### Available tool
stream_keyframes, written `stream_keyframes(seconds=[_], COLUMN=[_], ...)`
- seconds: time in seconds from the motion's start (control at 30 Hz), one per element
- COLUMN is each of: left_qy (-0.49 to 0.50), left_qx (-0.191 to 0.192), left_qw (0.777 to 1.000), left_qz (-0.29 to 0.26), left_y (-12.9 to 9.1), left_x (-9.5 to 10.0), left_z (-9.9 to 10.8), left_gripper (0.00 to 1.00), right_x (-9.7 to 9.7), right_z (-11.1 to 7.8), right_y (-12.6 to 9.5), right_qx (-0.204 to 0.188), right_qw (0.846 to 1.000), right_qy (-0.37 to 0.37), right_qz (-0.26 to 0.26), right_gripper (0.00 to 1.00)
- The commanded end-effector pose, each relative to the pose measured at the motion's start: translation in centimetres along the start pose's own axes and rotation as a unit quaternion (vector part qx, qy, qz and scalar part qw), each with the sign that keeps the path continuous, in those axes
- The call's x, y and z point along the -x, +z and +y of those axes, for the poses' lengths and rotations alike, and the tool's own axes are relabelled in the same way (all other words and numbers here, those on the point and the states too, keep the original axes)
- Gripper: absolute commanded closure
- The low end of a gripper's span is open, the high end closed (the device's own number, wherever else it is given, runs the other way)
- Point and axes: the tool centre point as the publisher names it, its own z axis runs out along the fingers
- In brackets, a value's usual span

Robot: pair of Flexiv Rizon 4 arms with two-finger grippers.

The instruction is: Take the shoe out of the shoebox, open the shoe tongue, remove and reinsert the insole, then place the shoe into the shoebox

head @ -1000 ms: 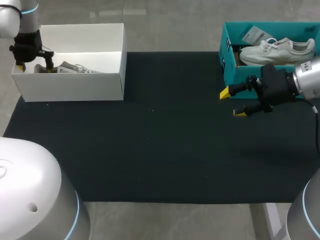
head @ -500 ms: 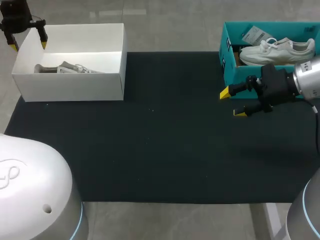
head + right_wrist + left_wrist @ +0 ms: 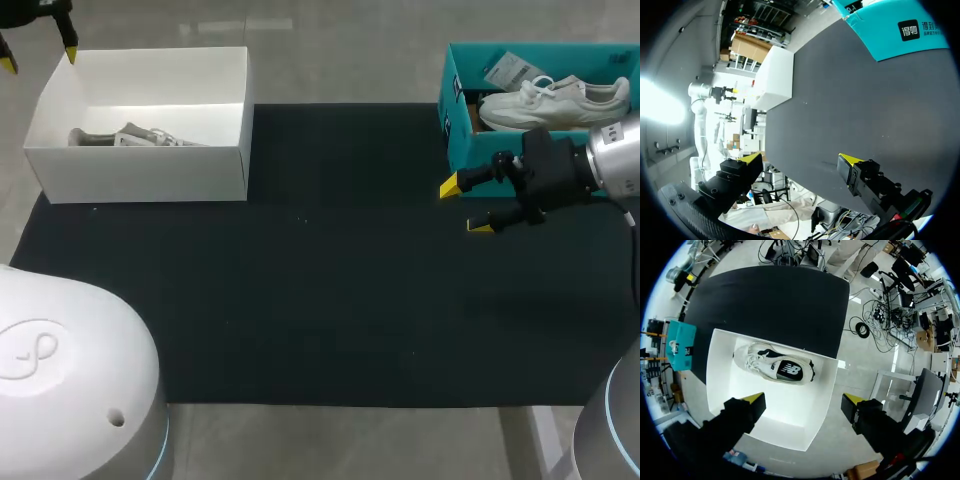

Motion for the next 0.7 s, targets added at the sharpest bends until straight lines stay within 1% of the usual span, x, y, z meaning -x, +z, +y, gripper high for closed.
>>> stream_keyframes(seconds=[0.03,0.17,0.2,0.23,0.27,0.3,0.33,0.37,0.4,0.43,0.47,0.5,0.53,0.57,0.6,0.63,0.67,0.7], left_qy=[0.001,0.001,-0.045,-0.095,-0.14,-0.188,-0.228,-0.26,-0.311,-0.332,-0.371,-0.412,-0.427,-0.469,-0.498,-0.512,-0.548,-0.555], left_qx=[0.001,0.001,0.018,0.012,0.029,0.047,0.045,0.041,0.036,0.045,0.057,0.048,0.035,0.043,0.048,0.052,0.062,0.054], left_qw=[1.0,1.0,0.999,0.995,0.989,0.98,0.971,0.963,0.947,0.94,0.925,0.908,0.902,0.881,0.864,0.856,0.833,0.829], left_qz=[0.0,0.0,0.018,0.035,0.041,0.05,0.061,0.059,0.071,0.071,0.061,0.067,0.057,0.051,0.06,0.047,0.032,0.033], left_y=[0.1,0.1,-0.2,-0.6,-1.1,-1.5,-1.8,-2.3,-2.7,-2.9,-3.2,-3.5,-3.8,-4.0,-3.9,-3.9,-4.0,-4.0], left_x=[-0.1,-0.1,0.8,1.6,2.2,2.8,3.4,3.8,4.4,4.8,5.0,5.6,5.7,6.0,6.5,6.7,7.1,7.4], left_z=[0.0,0.0,0.0,0.1,0.0,-0.1,-0.1,-0.2,-0.1,-0.1,-0.4,-0.3,-0.3,-0.4,-0.4,-0.6,-0.6,-0.9], left_gripper=[0.0,0.0,0.0,0.0,0.0,0.0,0.0,0.0,0.0,0.0,0.0,0.0,0.0,0.0,0.0,0.0,0.0,0.0], right_x=[-0.1,-0.1,-0.1,-0.1,-0.1,-0.1,-0.1,-0.1,-0.1,-0.1,-0.1,-0.1,-0.1,-0.1,-0.1,-0.1,-0.1,-0.1], right_z=[-0.1,-0.1,-0.1,-0.1,-0.1,-0.1,-0.1,-0.1,-0.1,-0.1,-0.1,-0.1,-0.1,-0.1,-0.1,-0.1,-0.1,-0.1], right_y=[0.1,0.1,0.1,0.1,0.1,0.1,0.1,0.1,0.1,0.1,0.1,0.1,0.1,0.1,0.1,0.1,0.1,0.1], right_qx=[0.001,0.001,0.001,0.001,0.001,0.001,0.001,0.001,0.001,0.001,0.001,0.001,0.001,0.001,0.001,0.001,0.001,0.001], right_qw=[1.0,1.0,1.0,1.0,1.0,1.0,1.0,1.0,1.0,1.0,1.0,1.0,1.0,1.0,1.0,1.0,1.0,1.0], right_qy=[0.001,0.001,0.001,0.001,0.001,0.001,0.001,0.001,0.001,0.001,0.001,0.001,0.001,0.001,0.001,0.001,0.001,0.001], right_qz=[-0.002,-0.002,-0.002,-0.002,-0.002,-0.002,-0.002,-0.002,-0.002,-0.002,-0.002,-0.002,-0.002,-0.002,-0.002,-0.002,-0.002,-0.002], right_gripper=[0.0,0.0,0.0,0.0,0.0,0.0,0.0,0.0,0.0,0.0,0.0,0.0,0.0,0.0,0.0,0.0,0.0,0.0])
